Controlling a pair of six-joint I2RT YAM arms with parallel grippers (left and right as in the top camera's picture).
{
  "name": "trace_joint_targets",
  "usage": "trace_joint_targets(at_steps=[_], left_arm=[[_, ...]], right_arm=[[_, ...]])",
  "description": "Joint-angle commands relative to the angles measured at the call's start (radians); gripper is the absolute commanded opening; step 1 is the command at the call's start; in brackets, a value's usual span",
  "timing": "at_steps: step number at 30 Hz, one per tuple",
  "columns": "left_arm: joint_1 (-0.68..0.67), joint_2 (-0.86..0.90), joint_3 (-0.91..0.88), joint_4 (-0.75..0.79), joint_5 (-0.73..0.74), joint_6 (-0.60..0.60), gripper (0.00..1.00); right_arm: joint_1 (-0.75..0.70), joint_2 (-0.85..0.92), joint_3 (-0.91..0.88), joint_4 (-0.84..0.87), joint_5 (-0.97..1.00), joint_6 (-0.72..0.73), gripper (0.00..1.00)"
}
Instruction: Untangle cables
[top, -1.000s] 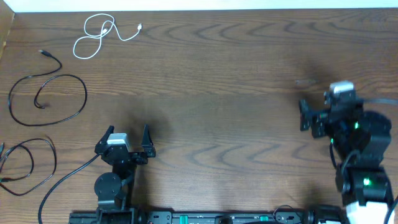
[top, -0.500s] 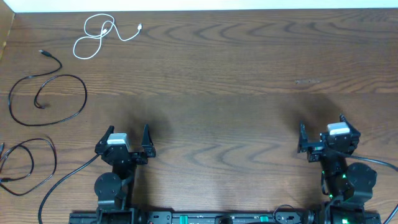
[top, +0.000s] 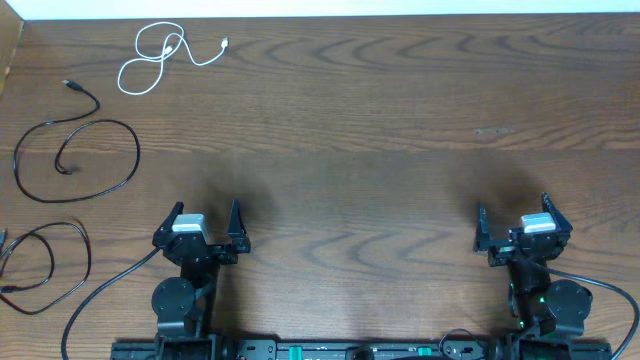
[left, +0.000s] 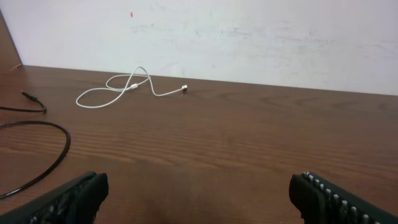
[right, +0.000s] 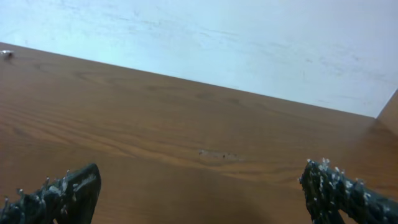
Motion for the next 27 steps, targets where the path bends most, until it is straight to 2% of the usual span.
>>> trace_joint_targets(at_steps=[1,6,27], left_arm=[[0.004,-0.006,-0.019,-0.031,0.010,0.017,0.99],[0.004,-0.006,-0.019,-0.031,0.010,0.017,0.99],[0.004,-0.006,-0.019,-0.031,0.010,0.017,0.99]], right_arm=[[-0.002,-0.010,-0.010,0.003,0.011,0.023,0.99],[-0.003,-0.010,-0.010,-0.005,0.088,0.108,0.99],[0.008,-0.010,-0.009,-0.011,0.112,0.186,0.99]])
